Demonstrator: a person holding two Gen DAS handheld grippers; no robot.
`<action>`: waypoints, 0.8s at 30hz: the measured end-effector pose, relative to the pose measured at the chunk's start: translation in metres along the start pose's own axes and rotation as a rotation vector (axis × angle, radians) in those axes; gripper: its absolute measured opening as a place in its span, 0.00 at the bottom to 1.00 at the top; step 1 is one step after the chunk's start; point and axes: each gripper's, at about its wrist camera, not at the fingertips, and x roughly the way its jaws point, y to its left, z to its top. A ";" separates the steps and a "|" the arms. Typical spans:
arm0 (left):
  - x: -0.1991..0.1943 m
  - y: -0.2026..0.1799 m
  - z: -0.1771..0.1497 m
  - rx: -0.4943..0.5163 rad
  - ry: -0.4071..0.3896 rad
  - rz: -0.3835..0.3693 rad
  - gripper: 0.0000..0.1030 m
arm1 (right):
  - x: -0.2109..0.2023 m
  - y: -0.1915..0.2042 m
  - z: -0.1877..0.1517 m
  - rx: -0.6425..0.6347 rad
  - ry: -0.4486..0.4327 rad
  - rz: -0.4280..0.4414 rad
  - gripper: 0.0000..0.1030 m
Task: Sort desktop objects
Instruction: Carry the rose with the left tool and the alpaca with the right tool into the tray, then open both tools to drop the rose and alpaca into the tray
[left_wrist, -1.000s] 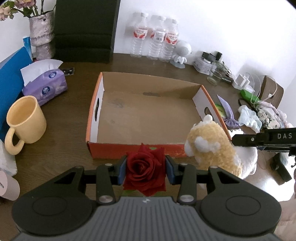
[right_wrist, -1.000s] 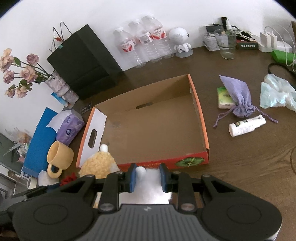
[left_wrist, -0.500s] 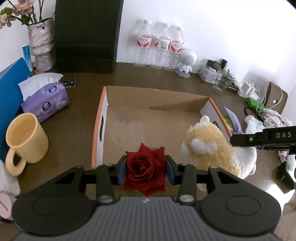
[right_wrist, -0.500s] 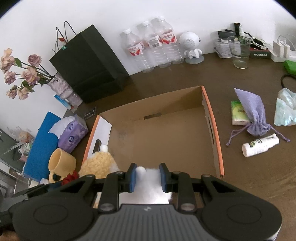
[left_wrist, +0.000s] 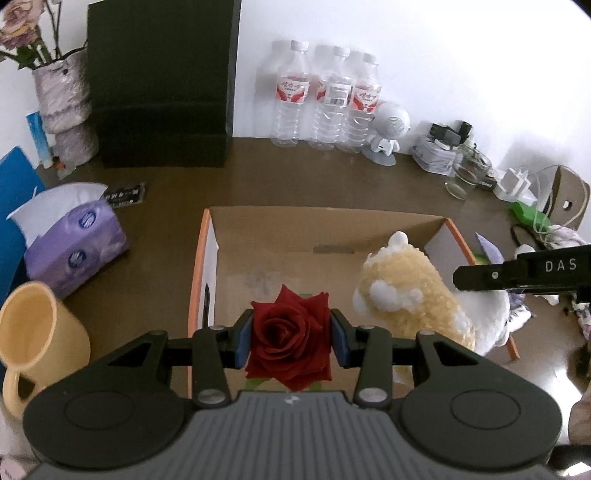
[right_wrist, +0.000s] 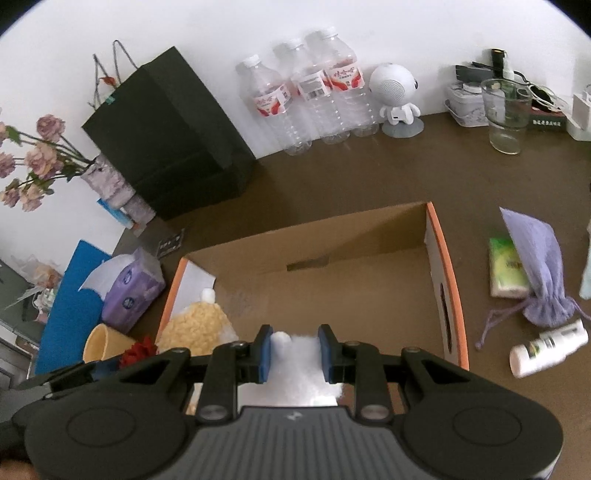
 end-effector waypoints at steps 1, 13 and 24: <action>0.007 0.001 0.004 0.004 0.002 0.002 0.41 | 0.005 -0.001 0.004 0.001 0.001 -0.003 0.24; 0.089 0.009 0.033 0.065 0.070 0.060 0.41 | 0.083 -0.016 0.044 0.023 0.044 -0.078 0.24; 0.138 0.007 0.039 0.138 0.100 0.120 0.41 | 0.125 -0.021 0.053 0.036 0.061 -0.146 0.24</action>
